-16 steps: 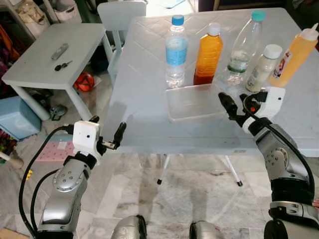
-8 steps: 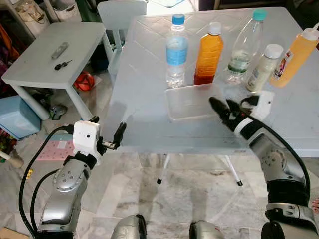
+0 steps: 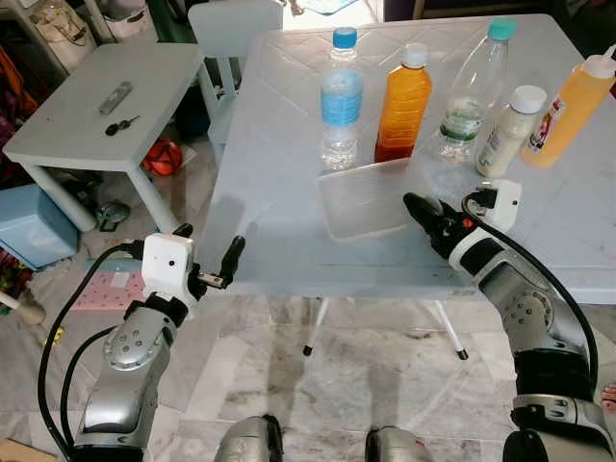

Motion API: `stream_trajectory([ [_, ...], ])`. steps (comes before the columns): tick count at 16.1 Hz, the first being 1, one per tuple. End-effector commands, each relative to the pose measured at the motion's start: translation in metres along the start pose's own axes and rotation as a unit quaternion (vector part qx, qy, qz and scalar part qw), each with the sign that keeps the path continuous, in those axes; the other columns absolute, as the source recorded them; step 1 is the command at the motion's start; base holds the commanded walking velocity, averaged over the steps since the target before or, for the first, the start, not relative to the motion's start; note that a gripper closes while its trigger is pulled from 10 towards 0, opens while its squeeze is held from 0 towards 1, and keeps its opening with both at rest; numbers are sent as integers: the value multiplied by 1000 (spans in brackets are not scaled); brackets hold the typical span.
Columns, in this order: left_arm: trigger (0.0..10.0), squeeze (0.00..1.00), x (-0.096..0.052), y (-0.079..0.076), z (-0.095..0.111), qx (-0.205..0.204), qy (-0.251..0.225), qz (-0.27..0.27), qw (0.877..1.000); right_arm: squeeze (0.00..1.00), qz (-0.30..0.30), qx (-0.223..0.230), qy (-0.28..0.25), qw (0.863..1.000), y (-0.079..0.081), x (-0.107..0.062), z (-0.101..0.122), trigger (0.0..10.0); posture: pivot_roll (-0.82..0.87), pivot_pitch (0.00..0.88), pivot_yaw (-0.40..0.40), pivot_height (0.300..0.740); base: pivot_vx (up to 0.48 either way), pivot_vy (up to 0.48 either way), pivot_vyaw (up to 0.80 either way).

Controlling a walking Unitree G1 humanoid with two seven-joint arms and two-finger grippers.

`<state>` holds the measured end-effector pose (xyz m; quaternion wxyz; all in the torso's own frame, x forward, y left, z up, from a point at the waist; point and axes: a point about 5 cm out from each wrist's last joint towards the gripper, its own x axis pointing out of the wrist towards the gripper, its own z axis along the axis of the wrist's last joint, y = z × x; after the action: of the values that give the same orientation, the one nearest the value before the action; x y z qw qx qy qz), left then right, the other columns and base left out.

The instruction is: Restocking fridge

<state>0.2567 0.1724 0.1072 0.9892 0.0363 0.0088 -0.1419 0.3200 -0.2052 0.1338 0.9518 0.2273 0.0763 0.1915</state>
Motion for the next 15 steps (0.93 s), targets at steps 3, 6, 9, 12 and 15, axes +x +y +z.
stream_trajectory([
  [3,10000,0,-1,0,1,5,0,1,1000,0,-8,16,7,1000,0,-1,-6,0,11,122,101,740,0,0,0],
  [6,10000,0,-1,-2,1,1,-1,0,1000,0,-25,30,0,999,-2,-1,-8,0,6,123,98,740,0,0,0],
  [9,10000,0,0,-3,0,-1,-2,0,1000,0,-29,30,-1,999,0,-1,-8,0,-4,122,94,740,0,0,0],
  [12,10000,0,1,-5,0,-5,-3,0,1000,0,-28,41,-11,999,7,-1,-7,0,-11,116,88,740,0,0,0],
  [15,10000,0,4,-8,-2,-9,-5,1,1000,0,-12,44,-24,999,25,0,-5,0,-21,107,78,740,0,0,0],
])
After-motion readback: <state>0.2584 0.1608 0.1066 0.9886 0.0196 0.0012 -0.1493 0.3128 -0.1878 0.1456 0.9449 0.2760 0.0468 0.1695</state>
